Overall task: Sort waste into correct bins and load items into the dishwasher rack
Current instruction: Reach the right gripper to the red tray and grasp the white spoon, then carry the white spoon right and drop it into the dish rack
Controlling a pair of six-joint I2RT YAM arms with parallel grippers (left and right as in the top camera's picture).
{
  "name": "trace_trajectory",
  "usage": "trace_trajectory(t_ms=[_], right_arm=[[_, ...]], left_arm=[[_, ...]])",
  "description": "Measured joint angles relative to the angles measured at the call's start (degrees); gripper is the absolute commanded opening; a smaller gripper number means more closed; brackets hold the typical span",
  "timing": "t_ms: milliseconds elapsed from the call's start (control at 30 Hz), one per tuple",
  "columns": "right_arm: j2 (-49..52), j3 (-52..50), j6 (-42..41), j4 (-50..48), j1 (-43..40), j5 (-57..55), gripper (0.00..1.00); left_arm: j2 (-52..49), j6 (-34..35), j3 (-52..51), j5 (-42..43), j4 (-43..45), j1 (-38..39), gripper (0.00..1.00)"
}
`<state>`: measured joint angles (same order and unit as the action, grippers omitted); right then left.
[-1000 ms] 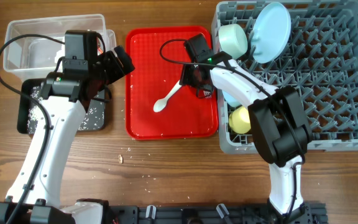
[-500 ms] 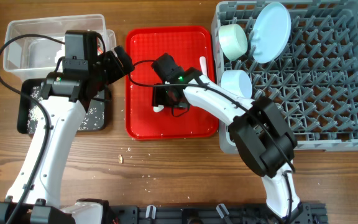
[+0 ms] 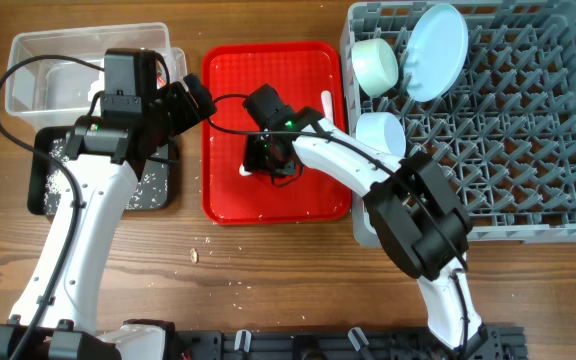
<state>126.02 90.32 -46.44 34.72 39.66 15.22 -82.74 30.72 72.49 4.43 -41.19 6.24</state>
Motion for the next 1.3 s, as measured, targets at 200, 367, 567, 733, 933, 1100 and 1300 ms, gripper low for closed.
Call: trace_trajectory(t_ms=[200,367,567,733,933,1100,1300], right_arm=[[0.11,0.0,-0.04,-0.5,0.0,0.02,0.39],[0.09,0.33,-1.9,-1.38,-0.55,0.35,0.56],[0.09,0.37,-3.41,-3.28,-4.7,-2.1,0.54],[0.5,0.37,-4.72,-5.9,-5.64,-6.34,0.45],[1.84,0.15,-5.42,-13.4,-6.43,-9.33,0.36],[2.56,0.39,-4.13,-14.12,-7.48,-9.25,0.39],[1.73,1.81,0.22,-2.36,-7.93,2.86,0.46]], left_arm=[[0.02,0.0,0.0,0.0,0.0,0.0,1.0],[0.02,0.0,0.0,0.0,0.0,0.0,1.0],[0.0,0.0,0.0,0.0,0.0,0.0,1.0],[0.02,0.0,0.0,0.0,0.0,0.0,1.0],[0.02,0.0,0.0,0.0,0.0,0.0,1.0],[0.02,0.0,0.0,0.0,0.0,0.0,1.0],[0.0,0.0,0.0,0.0,0.0,0.0,1.0]])
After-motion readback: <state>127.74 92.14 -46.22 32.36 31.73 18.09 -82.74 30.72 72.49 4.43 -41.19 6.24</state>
